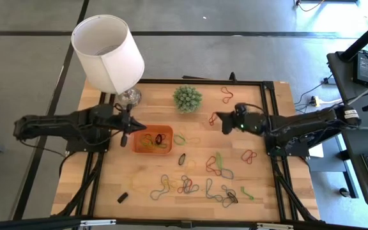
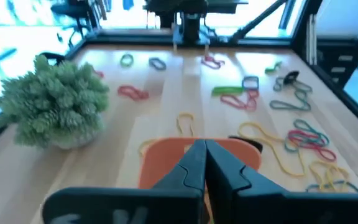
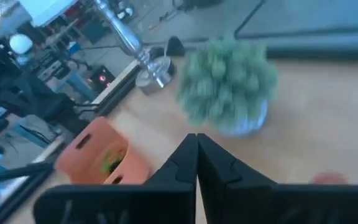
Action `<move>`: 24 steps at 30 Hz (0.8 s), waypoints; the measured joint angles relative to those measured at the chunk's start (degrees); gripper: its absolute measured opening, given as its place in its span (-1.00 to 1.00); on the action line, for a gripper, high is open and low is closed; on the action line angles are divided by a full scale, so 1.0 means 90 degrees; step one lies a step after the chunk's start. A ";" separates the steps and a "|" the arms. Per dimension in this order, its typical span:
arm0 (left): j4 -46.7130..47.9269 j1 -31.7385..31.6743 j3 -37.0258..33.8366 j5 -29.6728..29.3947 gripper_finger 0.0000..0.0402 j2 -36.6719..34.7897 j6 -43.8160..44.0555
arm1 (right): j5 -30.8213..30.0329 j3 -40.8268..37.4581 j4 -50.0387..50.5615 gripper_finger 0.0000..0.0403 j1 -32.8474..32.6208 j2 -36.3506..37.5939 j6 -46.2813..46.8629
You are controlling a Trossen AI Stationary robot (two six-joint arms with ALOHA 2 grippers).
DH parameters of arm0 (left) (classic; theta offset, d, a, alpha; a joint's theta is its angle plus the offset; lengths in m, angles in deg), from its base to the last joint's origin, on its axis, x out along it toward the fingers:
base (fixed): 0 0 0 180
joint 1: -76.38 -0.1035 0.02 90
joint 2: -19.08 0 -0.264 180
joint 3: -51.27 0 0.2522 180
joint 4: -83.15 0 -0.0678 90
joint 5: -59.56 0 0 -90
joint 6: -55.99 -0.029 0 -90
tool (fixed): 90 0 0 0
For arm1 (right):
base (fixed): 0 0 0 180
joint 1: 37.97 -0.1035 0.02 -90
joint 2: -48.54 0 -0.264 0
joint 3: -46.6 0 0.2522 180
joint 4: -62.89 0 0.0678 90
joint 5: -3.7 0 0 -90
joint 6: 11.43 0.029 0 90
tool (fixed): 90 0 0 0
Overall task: Pick and place rubber bands into bin
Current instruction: Put the red rubber band into the orange bin
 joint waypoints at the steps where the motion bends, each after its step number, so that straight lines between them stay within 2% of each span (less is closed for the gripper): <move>1: -0.0015 0.0000 -0.0061 -0.0013 -0.99 -0.0113 -0.0032 | 0.0145 0.0141 0.0000 -0.97 0.0223 -0.0082 -0.0340; 4: -0.0046 0.0000 -0.0177 -0.0044 -0.99 -0.0373 -0.0170 | 0.0472 0.0757 0.0286 -0.98 0.0939 -0.0493 -0.1182; 7: -0.0052 0.0000 -0.0244 -0.0045 -0.99 -0.0540 -0.0292 | 0.0610 0.1572 0.1212 -0.97 0.1662 -0.1057 -0.1667; 13: -0.0055 0.0000 -0.0251 -0.0393 -0.99 -0.0604 0.0240 | 0.1033 0.3431 0.4742 -0.95 0.3260 -0.2353 -0.1168; 16: -0.0055 0.0000 -0.0251 -0.0501 -0.99 -0.0601 0.0481 | 0.1472 0.4063 0.5836 -0.94 0.3981 -0.2994 -0.1342; 20: -0.0055 0.0000 -0.0251 -0.0527 -0.99 -0.0601 0.0593 | 0.1982 0.4470 0.6097 -0.88 0.4603 -0.3741 -0.2195; 24: -0.0054 0.0000 -0.0251 -0.0534 -0.99 -0.0599 0.0595 | 0.2315 0.4701 0.6077 -0.71 0.4911 -0.4399 -0.2937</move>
